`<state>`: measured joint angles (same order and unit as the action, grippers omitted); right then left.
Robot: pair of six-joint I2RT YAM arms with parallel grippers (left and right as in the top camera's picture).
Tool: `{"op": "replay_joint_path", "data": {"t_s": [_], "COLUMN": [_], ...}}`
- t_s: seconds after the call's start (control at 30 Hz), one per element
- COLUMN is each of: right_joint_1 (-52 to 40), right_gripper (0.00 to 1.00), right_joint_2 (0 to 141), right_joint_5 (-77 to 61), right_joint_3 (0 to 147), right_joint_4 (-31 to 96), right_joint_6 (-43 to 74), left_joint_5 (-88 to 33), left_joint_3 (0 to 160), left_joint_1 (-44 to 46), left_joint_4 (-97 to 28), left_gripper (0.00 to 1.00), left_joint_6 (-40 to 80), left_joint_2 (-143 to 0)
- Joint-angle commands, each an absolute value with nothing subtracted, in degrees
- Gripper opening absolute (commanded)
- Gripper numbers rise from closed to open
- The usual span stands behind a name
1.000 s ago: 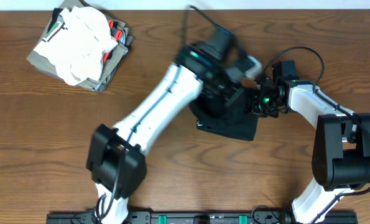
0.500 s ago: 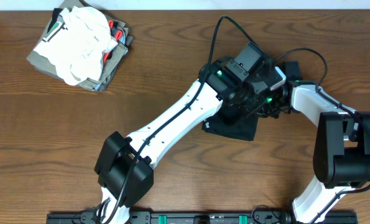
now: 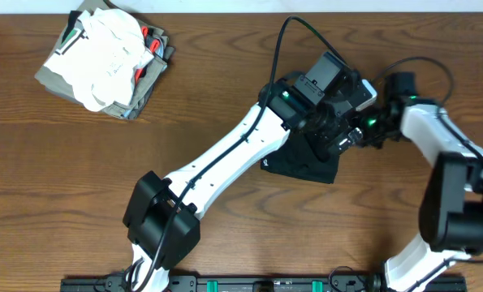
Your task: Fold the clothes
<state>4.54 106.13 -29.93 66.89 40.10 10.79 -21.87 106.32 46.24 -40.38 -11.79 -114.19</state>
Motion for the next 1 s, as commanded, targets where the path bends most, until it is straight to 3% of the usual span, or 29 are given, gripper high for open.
{"op": "replay_joint_path", "data": {"t_s": [0.0, 0.1, 0.4, 0.53, 0.63, 0.83, 0.9, 0.97], "right_joint_1": [6.11, 5.72, 0.1, -2.39, -3.57, -4.89, -5.37, -5.52], "right_gripper": [0.01, 0.08, 0.52, 0.6, 0.6, 0.51, 0.43, 0.23], "right_joint_2": [100.73, 98.28, 97.82, 97.82, 97.82, 98.13, 98.63, 99.0], "right_joint_5": [-29.04, -29.63, -30.65, -30.7, -30.65, -27.73, -26.72, -25.82], "right_joint_3": [69.91, 70.78, 70.81, 70.83, 70.83, 70.81, 70.81, 70.81], "right_joint_4": [41.3, 42.17, 41.69, 40.49, 39.99, 39.72, 40.07, 40.75], "right_joint_6": [8.45, 6.7, 0.03, -1.67, -2.5, -2.44, -2.44, -2.24], "left_joint_5": [-21.32, -21.32, -21.32, -21.32, -21.3, -21.28, -21.1, -20.62], "left_joint_3": [107.28, 107.28, 107.28, 107.11, 107.11, 107.11, 107.11, 107.11], "left_joint_1": [43.35, 40.34, 27.57, 22.79, 20.03, 17.89, 17.91, 17.91], "left_joint_4": [-40.34, -41.58, -49.78, -52.36, -53.8, -55.09, -55.05, -55.07], "left_gripper": [0.98, 0.98, 0.98, 0.98, 0.98, 0.98, 0.98, 0.98], "left_joint_6": [-9.5, -7.55, -6.9, -6.5, -6.55, -6.57, -6.59, -6.57], "left_joint_2": [-110.85, -107.53, -101.73, -101.84, -101.84, -101.91, -102.04, -102.26]}}
